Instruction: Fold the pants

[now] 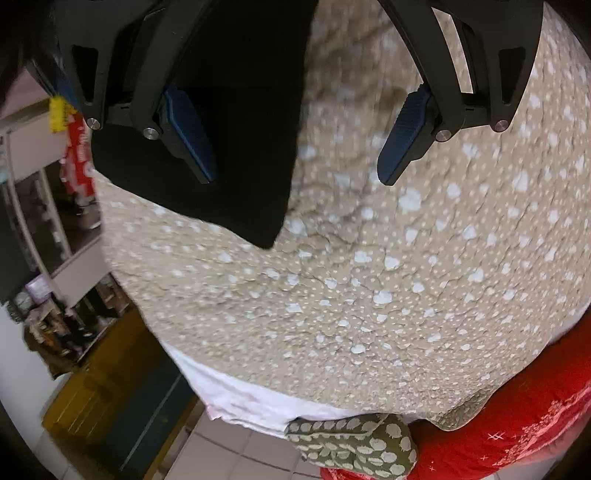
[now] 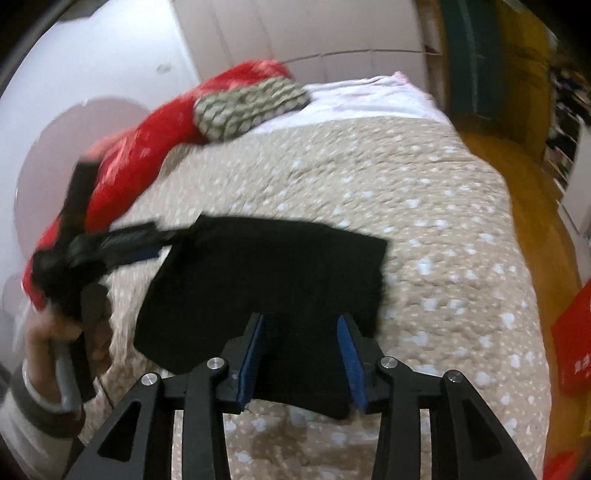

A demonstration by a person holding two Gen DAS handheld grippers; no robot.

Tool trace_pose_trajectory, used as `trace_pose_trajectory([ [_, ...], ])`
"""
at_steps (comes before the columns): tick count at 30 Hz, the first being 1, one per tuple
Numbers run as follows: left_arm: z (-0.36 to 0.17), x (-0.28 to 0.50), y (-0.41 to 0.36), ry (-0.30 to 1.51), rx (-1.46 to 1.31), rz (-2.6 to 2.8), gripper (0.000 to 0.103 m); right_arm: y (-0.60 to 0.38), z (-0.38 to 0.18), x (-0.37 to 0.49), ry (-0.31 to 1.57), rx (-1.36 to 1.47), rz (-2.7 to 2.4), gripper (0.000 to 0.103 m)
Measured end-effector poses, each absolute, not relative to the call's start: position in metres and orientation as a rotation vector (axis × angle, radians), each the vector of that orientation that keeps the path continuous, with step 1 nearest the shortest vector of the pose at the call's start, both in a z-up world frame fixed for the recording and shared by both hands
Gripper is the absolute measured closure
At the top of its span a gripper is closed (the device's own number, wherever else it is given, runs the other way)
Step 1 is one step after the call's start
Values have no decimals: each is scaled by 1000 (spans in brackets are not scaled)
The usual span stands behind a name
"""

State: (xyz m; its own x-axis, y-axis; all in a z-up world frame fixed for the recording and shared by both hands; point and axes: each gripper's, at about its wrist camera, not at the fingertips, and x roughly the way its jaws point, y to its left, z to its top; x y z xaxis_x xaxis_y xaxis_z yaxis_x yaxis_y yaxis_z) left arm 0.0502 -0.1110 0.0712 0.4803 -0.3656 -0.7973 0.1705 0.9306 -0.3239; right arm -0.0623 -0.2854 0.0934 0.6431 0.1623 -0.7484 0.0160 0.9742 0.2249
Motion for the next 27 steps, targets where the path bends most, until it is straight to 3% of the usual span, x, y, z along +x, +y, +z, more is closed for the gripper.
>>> trace_pose_trajectory([
  [2,75,40,-105,1011,-245,-362,14,-301,92,-67,843,287,66,51],
  [4,73,31,-101,1016,-284,-409,14,-318,83,-68,847,384,71,36],
  [14,45,24,-114,1065,-290,-426,14,-337,40,-52,896,590,155,30],
  [19,40,23,-123,1051,-275,-424,6,-328,34,-42,889,571,168,26],
  [23,36,19,-128,1012,-261,-418,7,-316,31,-38,860,549,194,26],
  [24,35,18,-131,1009,-254,-428,10,-312,32,-40,854,527,186,29],
  [25,35,18,-132,1011,-250,-442,23,-309,34,-40,848,511,186,34],
  [26,38,17,-134,1015,-249,-468,45,-307,37,-41,838,509,188,38],
  [27,46,15,-138,1018,-231,-499,47,-308,40,-42,828,518,188,45],
])
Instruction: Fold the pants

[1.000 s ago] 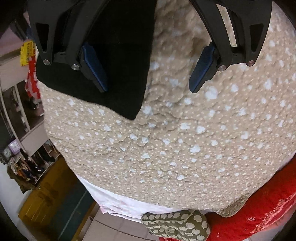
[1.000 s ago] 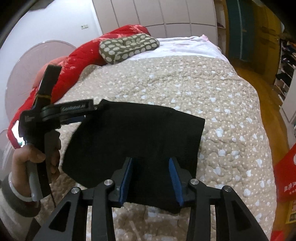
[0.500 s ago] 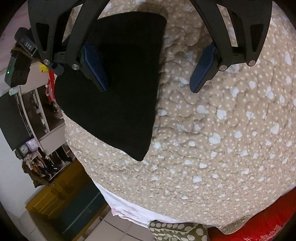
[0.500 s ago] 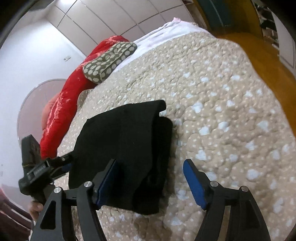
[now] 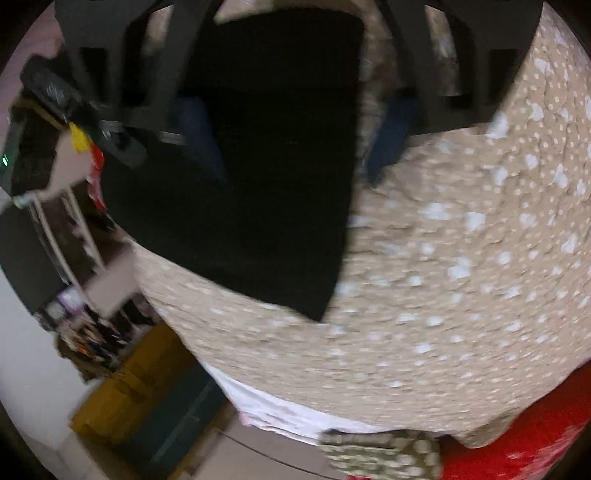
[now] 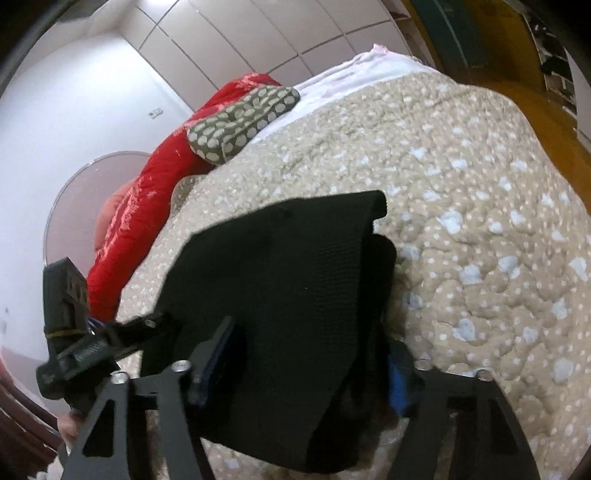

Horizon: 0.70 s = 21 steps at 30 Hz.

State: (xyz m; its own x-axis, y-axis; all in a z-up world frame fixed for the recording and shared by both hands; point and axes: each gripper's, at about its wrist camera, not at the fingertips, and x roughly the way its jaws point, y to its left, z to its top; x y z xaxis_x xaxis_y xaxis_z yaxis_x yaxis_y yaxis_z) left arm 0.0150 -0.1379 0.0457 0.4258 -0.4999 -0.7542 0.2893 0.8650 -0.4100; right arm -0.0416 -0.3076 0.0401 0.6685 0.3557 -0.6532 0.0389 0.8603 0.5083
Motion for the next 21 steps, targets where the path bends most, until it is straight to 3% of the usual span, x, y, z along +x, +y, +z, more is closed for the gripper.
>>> trace_pose_trajectory([
  [3,68,12,-142,987,-171,-542,57,-310,63,-43,776,558,233,60],
  [12,116,31,-87,927,-196,-482,57,-250,98,-6,752,493,380,63],
  [16,97,38,-63,948,-133,-391,57,-236,85,15,772,527,397,63],
  [18,73,45,-48,1007,-114,-313,57,-230,69,29,861,445,309,58],
  [21,57,48,-32,1047,-182,-304,44,-226,61,31,935,322,194,54],
])
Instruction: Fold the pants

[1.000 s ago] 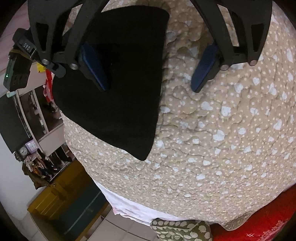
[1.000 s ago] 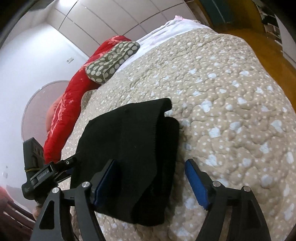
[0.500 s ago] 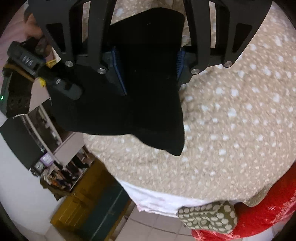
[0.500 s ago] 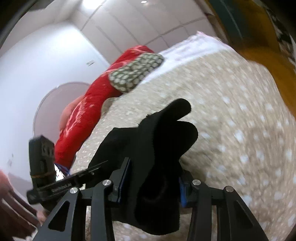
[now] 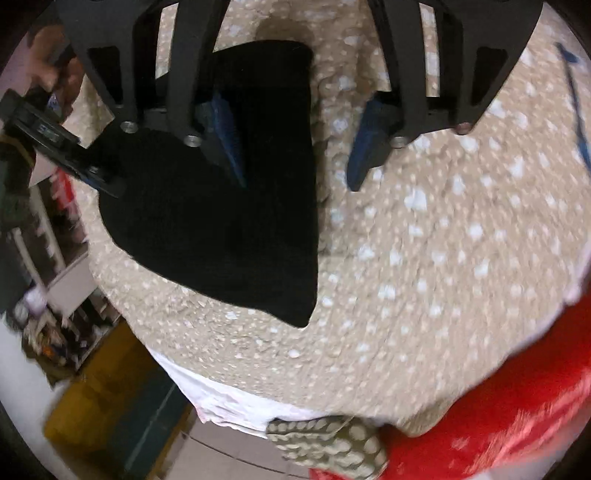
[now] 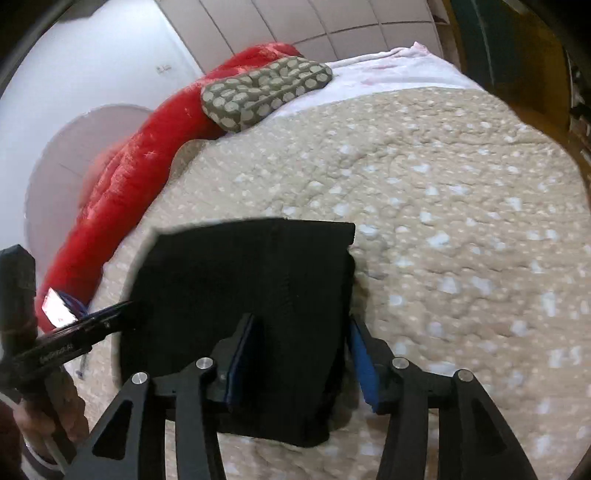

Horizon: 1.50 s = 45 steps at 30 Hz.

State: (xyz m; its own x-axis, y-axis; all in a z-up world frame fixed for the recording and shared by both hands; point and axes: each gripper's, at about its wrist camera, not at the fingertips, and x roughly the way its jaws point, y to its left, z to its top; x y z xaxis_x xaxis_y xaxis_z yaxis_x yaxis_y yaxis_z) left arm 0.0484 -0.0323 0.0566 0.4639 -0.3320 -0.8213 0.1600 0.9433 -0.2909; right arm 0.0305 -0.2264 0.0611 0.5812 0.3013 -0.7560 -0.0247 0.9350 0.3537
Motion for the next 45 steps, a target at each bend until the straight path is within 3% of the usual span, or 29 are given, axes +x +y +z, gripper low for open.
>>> trace_pose_trajectory([
  [2,60,48,-29,1038,-183,-280,37,-231,76,22,894,323,185,54],
  [9,79,52,-47,964,-114,-264,37,-205,120,24,804,193,234,54],
  [16,65,72,-71,978,-60,-240,37,-186,86,51,882,80,198,54],
  [20,55,81,-74,974,-70,-228,24,-189,59,65,938,57,153,50],
  [31,56,75,-76,947,-50,-211,24,-185,85,26,884,14,182,47],
  [37,64,59,-76,922,-47,-177,24,-178,59,7,895,-54,140,47],
  [45,73,31,-75,864,-17,-124,24,-182,98,-10,802,-14,116,47],
])
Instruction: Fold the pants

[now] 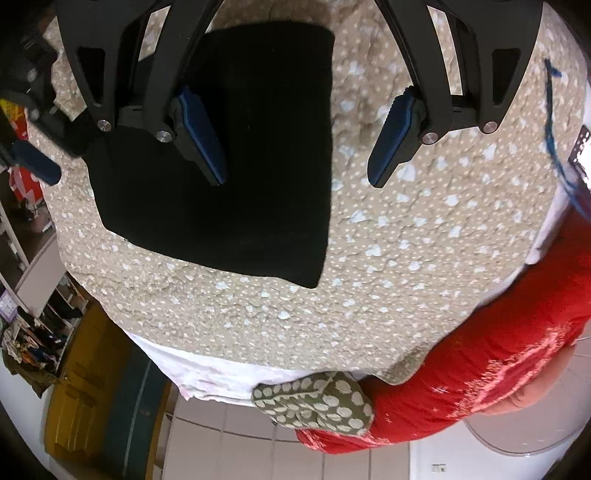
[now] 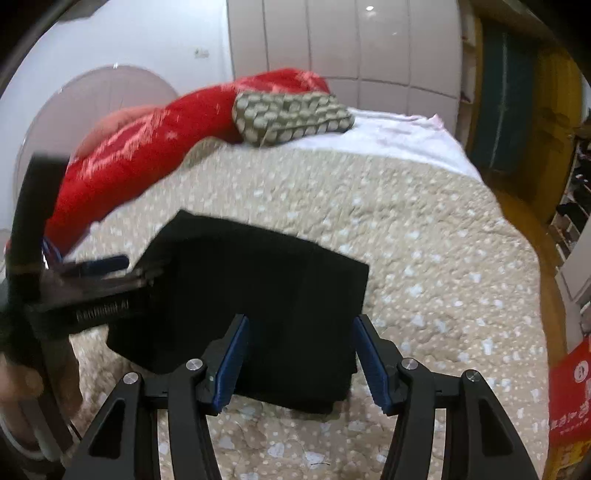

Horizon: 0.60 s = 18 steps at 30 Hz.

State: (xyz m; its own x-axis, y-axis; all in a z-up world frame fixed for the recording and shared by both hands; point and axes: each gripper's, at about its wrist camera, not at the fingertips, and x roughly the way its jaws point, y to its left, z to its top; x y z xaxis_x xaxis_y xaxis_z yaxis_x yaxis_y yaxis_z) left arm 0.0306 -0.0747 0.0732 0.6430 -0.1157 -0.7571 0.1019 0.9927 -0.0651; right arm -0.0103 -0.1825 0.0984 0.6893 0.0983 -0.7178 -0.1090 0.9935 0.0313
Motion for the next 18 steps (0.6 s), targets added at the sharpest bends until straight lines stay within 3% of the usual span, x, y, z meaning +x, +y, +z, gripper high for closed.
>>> trace_pose_trajectory([
  [18,91,-23,-76,757,39,-68,24,-183,115,-29,792,42,102,47],
])
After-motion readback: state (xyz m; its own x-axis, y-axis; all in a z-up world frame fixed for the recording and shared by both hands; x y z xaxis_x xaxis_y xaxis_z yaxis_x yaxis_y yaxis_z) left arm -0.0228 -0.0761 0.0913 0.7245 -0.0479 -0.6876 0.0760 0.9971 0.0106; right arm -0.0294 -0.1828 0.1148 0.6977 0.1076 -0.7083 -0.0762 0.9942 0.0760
